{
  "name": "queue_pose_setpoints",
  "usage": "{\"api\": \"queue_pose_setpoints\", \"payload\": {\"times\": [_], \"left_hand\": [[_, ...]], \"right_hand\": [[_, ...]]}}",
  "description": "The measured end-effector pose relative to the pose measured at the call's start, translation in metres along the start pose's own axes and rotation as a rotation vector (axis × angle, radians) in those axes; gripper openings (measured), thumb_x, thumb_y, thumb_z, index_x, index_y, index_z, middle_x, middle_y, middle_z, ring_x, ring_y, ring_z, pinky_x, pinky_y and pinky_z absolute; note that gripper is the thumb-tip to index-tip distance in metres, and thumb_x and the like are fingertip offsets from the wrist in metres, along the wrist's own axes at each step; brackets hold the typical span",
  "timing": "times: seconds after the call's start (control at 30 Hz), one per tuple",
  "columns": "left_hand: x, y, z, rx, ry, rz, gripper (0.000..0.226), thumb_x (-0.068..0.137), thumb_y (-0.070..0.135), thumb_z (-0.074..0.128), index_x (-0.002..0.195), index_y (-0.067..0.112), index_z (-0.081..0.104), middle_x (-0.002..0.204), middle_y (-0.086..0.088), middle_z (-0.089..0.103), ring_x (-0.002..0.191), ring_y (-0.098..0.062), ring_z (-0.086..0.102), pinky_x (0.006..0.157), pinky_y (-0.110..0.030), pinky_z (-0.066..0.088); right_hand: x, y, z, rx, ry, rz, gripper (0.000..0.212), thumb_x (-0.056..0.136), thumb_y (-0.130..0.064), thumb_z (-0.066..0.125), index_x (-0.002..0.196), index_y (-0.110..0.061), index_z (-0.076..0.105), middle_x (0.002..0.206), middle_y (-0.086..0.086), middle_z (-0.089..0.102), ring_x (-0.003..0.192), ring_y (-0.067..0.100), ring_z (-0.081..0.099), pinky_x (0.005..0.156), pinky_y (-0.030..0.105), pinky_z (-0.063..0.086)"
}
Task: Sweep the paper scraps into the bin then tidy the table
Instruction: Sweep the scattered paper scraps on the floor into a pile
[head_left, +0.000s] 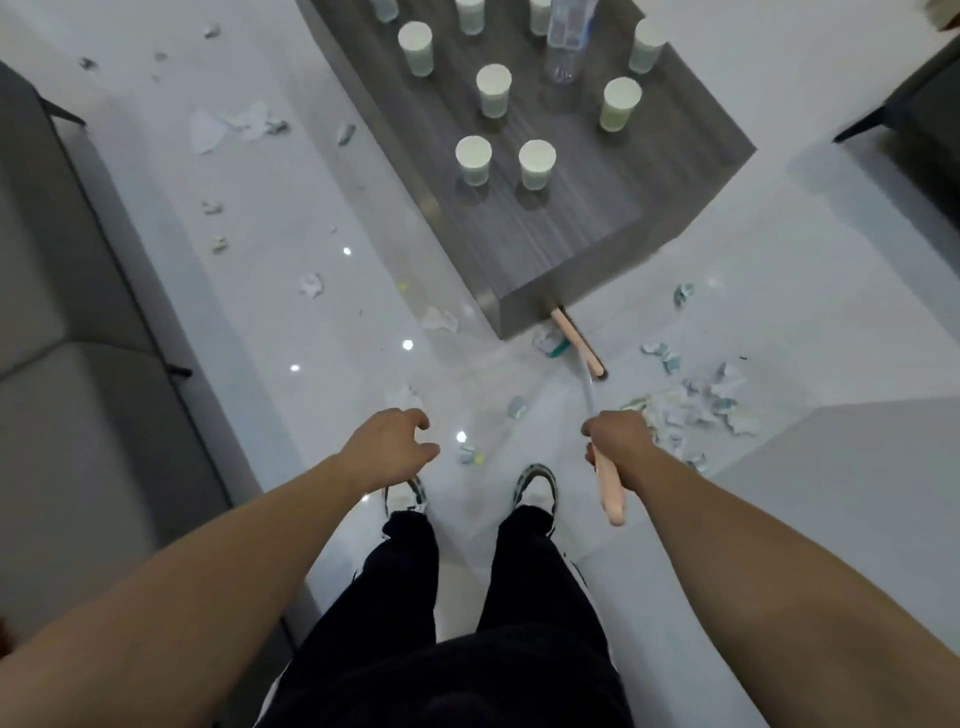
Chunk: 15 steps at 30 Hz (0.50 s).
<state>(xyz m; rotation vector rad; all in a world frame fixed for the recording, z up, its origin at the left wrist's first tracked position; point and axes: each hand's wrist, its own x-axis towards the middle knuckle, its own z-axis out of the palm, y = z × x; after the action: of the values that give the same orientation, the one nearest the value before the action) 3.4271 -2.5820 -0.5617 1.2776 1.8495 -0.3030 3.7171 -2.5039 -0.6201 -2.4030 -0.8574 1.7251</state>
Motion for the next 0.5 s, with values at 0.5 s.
{"api": "queue_pose_setpoints", "payload": {"times": [0.5], "left_hand": [[-0.010, -0.074, 0.007, -0.158, 0.075, -0.029, 0.046, 0.087, 0.045, 0.059, 0.127, 0.023, 0.056, 0.121, -0.002, 0.059, 0.112, -0.020, 0.052, 0.081, -0.029, 0.039]], "right_hand": [[-0.086, 0.053, 0.092, -0.210, -0.166, 0.070, 0.010, 0.080, 0.002, 0.058, 0.090, 0.003, 0.060, 0.055, 0.013, 0.054, 0.038, 0.021, 0.051, 0.038, 0.021, 0.041]]}}
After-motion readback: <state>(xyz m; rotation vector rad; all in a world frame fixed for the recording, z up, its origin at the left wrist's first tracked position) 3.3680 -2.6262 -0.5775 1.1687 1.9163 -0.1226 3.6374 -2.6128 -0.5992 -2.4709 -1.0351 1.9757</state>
